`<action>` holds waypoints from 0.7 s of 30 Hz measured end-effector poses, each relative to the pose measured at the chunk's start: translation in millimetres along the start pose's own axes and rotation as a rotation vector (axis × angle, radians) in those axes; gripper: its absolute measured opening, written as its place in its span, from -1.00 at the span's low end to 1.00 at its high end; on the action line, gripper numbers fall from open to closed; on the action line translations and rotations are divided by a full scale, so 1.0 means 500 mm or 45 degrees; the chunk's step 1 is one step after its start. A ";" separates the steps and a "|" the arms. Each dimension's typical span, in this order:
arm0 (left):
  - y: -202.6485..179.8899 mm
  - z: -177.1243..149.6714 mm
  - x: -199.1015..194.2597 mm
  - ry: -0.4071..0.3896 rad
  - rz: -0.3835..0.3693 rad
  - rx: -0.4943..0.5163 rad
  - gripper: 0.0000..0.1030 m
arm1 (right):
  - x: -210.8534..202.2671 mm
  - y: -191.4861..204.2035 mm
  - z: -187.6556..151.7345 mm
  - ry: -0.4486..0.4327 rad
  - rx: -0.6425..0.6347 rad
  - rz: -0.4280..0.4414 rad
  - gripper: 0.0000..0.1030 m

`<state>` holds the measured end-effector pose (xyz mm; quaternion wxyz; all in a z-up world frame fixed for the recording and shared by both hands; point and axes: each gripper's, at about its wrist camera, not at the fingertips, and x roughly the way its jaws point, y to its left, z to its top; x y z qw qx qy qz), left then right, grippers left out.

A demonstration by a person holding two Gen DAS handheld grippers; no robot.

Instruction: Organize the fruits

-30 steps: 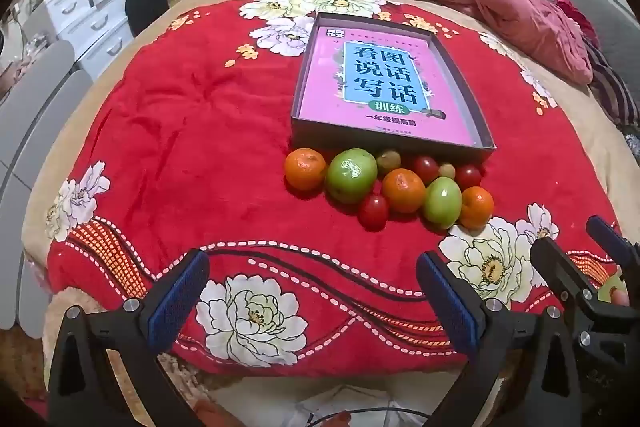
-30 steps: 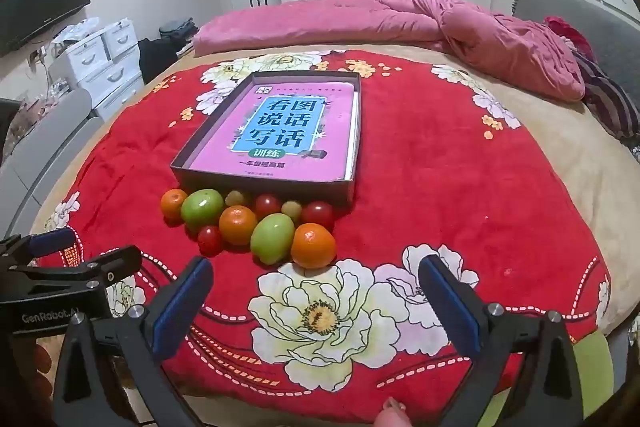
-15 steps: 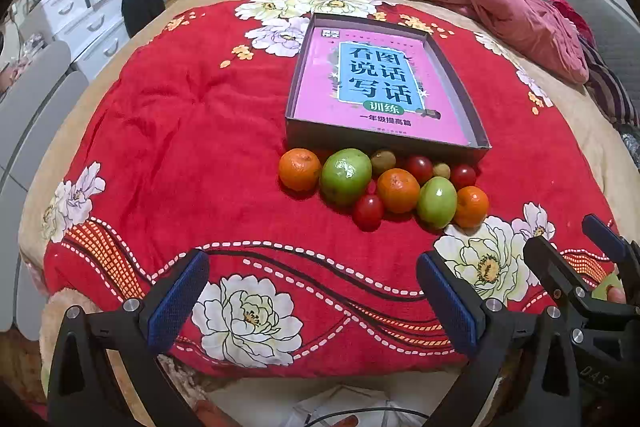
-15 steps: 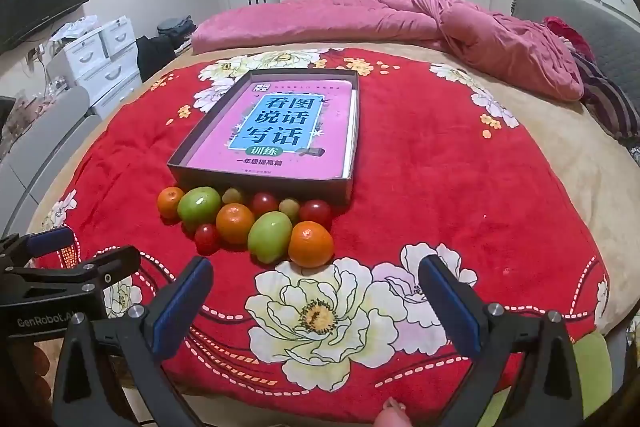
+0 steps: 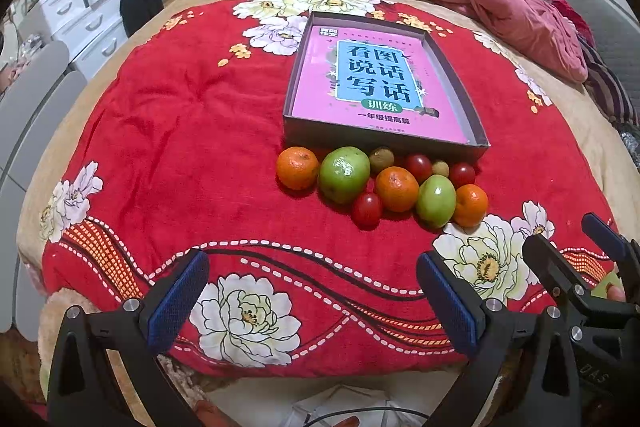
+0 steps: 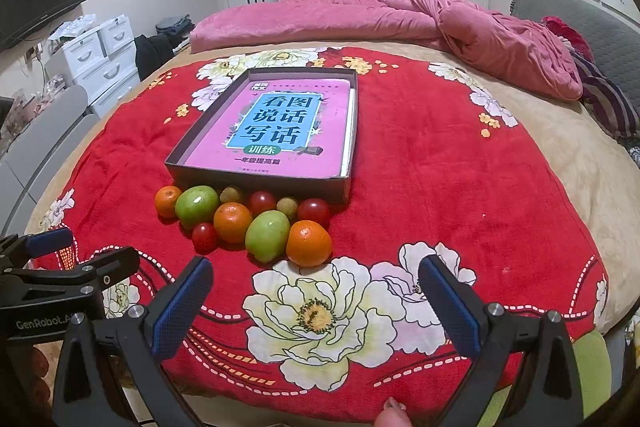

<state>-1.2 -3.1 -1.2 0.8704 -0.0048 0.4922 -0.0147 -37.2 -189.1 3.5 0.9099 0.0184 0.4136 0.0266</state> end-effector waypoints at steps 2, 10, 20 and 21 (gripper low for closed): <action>-0.001 -0.001 0.003 0.002 -0.002 0.001 1.00 | 0.000 -0.001 -0.001 0.001 0.001 0.002 1.00; -0.006 -0.004 0.004 0.004 -0.007 0.000 1.00 | 0.001 0.000 -0.001 0.002 -0.001 0.003 1.00; -0.006 -0.003 0.009 0.010 -0.010 -0.001 1.00 | 0.011 0.001 -0.003 0.015 0.004 0.001 1.00; -0.005 -0.003 0.011 0.012 -0.012 -0.001 1.00 | 0.013 0.001 -0.004 0.017 0.005 0.002 1.00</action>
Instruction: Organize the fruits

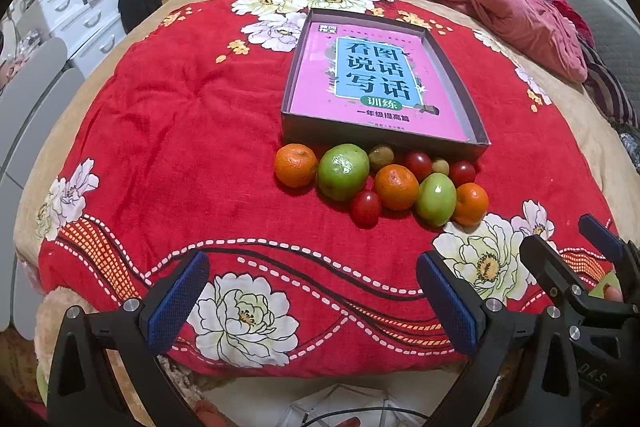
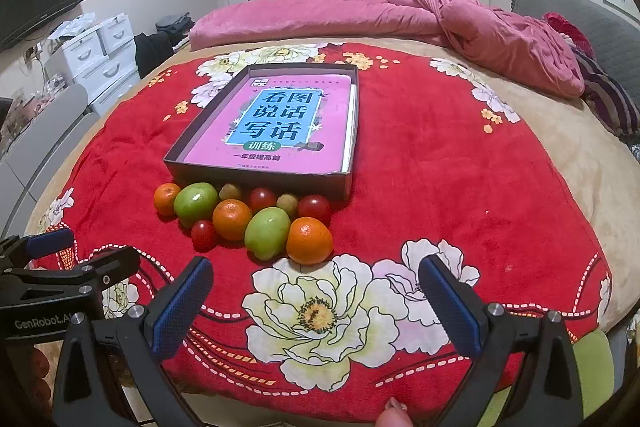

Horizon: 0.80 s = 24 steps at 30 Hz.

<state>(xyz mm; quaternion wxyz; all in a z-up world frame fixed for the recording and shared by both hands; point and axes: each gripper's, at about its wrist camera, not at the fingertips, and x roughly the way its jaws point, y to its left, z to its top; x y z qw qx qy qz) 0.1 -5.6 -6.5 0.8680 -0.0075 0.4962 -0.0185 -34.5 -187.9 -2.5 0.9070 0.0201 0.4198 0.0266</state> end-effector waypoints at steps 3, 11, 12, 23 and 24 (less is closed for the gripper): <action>0.002 0.000 0.003 0.005 -0.003 -0.004 1.00 | 0.003 -0.001 -0.001 0.006 0.000 0.000 1.00; 0.008 -0.001 0.010 0.014 -0.004 -0.010 1.00 | 0.012 -0.001 0.001 0.020 0.004 0.000 1.00; 0.009 -0.001 0.012 0.016 -0.005 -0.012 1.00 | 0.013 -0.001 0.002 0.021 0.003 0.000 1.00; 0.092 0.044 0.087 0.071 0.034 -0.127 1.00 | 0.081 -0.014 0.012 0.114 -0.004 0.000 1.00; 0.099 0.051 0.096 0.075 0.028 -0.127 1.00 | 0.090 -0.015 0.013 0.128 -0.007 0.001 1.00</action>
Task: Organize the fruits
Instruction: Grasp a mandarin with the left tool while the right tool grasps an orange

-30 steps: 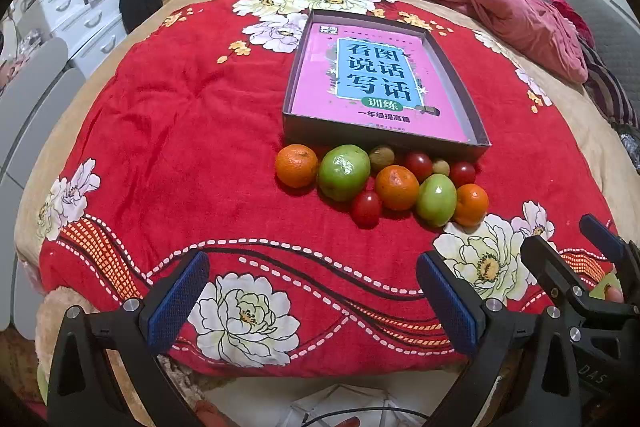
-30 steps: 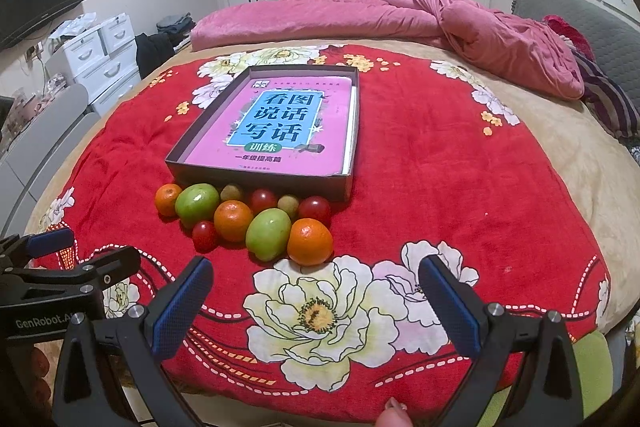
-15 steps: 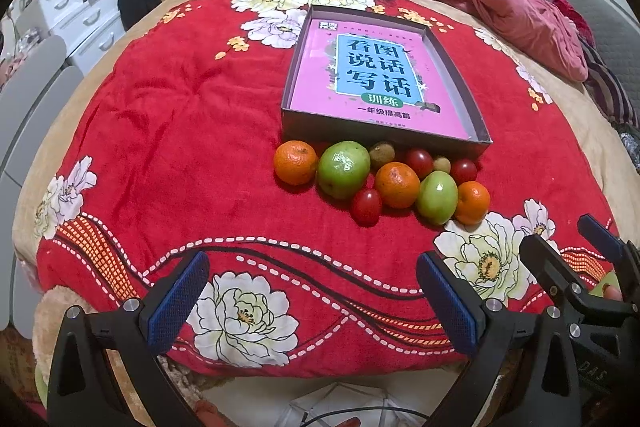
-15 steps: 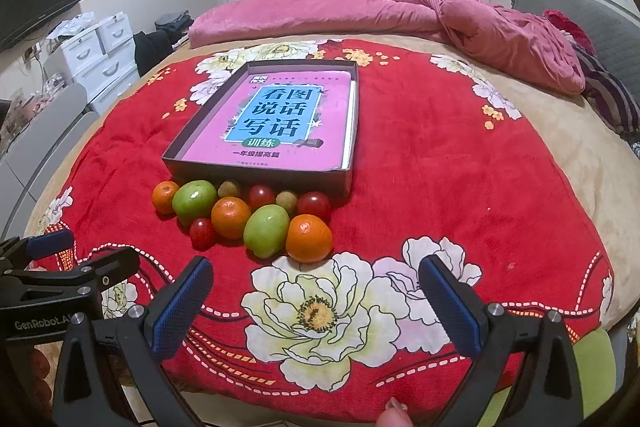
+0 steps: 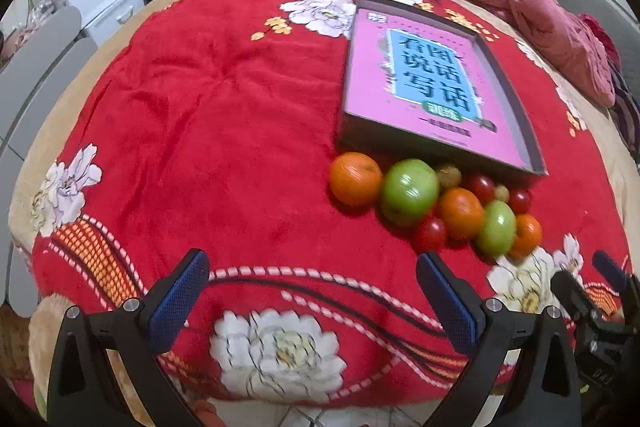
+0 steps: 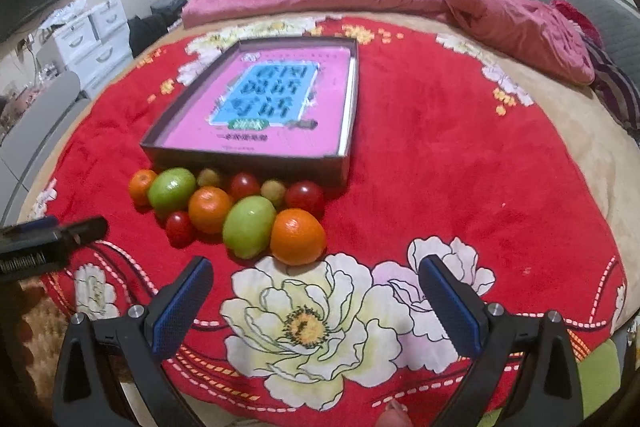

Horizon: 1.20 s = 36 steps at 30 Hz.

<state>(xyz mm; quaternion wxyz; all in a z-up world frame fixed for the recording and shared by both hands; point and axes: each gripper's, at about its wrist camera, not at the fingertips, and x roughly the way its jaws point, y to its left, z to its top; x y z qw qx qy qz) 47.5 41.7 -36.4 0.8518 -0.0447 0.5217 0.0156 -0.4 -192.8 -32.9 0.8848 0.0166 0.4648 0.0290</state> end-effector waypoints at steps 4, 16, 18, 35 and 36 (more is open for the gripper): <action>0.005 0.025 0.032 0.011 -0.020 0.059 1.00 | 0.035 -0.002 0.001 0.047 -0.030 0.000 1.00; -0.035 0.086 0.085 0.026 -0.138 0.340 0.49 | 0.084 -0.022 0.007 0.082 -0.080 0.016 0.99; -0.040 0.093 0.088 0.027 -0.166 0.366 0.36 | 0.090 -0.020 0.009 0.086 -0.093 0.035 0.92; -0.027 0.097 0.104 0.081 -0.300 0.378 -0.08 | 0.134 -0.001 0.017 0.126 -0.178 0.163 0.10; -0.026 0.096 0.105 0.086 -0.306 0.382 -0.08 | 0.135 -0.002 0.018 0.127 -0.176 0.171 0.10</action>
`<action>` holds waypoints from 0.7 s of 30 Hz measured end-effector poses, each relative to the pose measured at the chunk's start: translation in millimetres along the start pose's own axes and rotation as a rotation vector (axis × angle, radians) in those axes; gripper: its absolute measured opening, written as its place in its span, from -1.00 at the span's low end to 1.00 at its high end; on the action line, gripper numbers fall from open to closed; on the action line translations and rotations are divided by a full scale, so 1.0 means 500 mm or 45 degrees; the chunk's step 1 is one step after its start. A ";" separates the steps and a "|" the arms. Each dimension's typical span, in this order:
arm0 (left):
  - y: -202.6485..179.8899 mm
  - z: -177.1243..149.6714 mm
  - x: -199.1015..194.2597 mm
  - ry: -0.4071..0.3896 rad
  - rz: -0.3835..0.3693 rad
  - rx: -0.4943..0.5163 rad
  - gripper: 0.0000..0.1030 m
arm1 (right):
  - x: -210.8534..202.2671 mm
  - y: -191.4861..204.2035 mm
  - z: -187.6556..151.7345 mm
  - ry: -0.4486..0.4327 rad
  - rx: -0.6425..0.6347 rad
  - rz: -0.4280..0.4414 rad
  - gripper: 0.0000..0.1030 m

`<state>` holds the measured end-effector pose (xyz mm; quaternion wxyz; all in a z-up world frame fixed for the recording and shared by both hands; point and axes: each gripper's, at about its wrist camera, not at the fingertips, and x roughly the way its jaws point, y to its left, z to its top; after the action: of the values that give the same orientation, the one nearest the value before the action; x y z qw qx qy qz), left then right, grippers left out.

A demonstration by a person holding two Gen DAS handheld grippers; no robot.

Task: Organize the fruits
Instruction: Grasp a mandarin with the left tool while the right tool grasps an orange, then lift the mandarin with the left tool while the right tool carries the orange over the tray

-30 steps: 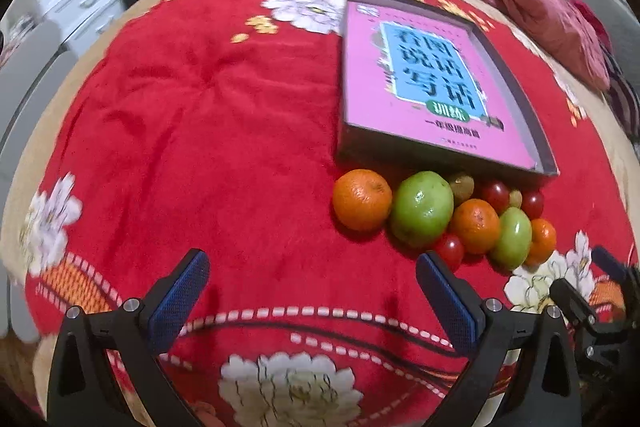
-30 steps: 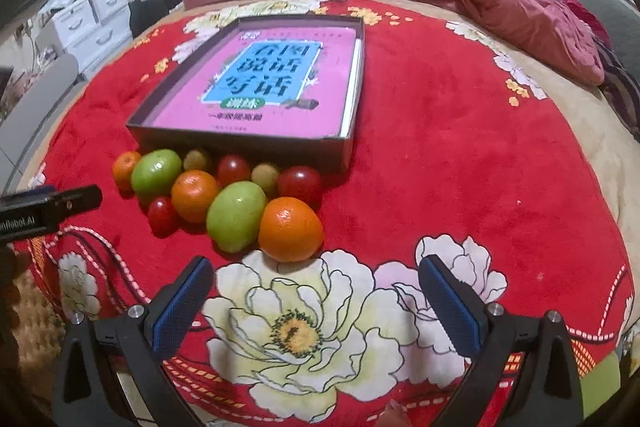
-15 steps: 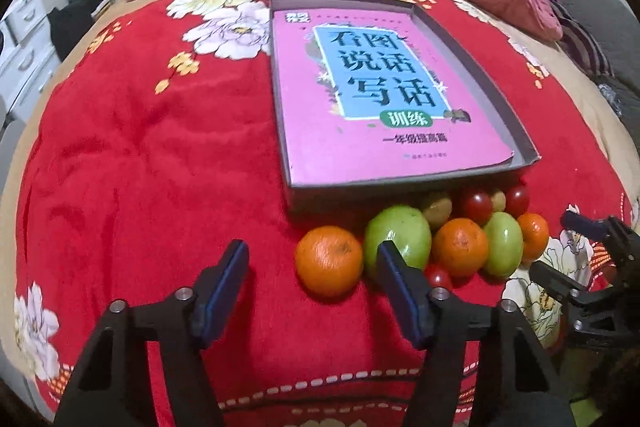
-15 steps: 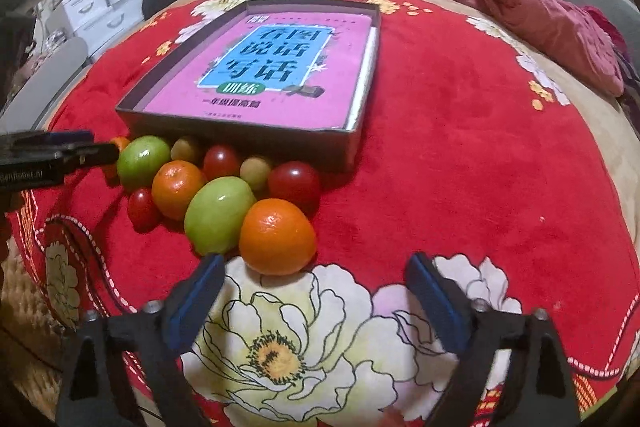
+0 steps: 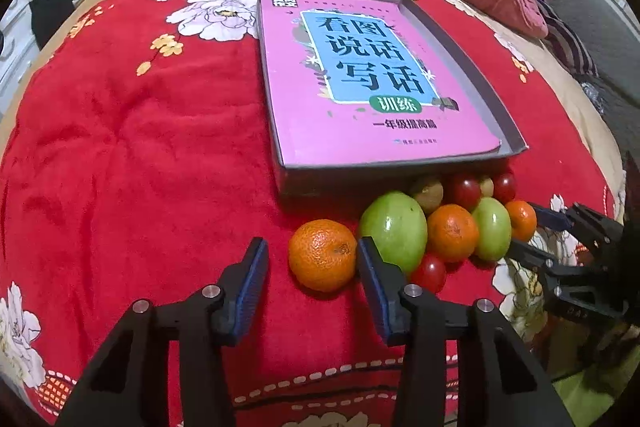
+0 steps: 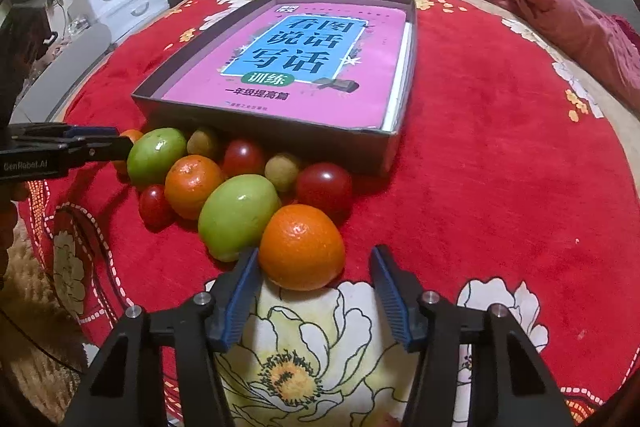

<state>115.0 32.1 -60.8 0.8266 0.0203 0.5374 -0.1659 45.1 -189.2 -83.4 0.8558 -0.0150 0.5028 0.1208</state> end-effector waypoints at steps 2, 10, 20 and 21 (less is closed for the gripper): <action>0.004 0.000 0.003 0.012 -0.018 0.001 -0.08 | 0.003 -0.005 0.001 0.005 0.011 0.020 0.10; 0.023 0.027 0.030 0.076 -0.137 -0.064 -0.25 | 0.006 -0.015 0.003 0.002 0.030 0.081 -0.08; 0.046 0.008 0.016 0.030 -0.258 -0.212 -0.30 | -0.027 -0.032 0.004 -0.059 0.103 0.144 -0.20; 0.046 0.007 0.010 0.020 -0.260 -0.217 -0.30 | -0.034 -0.033 0.004 -0.071 0.105 0.143 -0.20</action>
<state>126.5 51.6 -67.3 0.8000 -0.1033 0.5551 -0.2028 42.6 -208.1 -69.4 0.8612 0.0521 0.4833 0.1482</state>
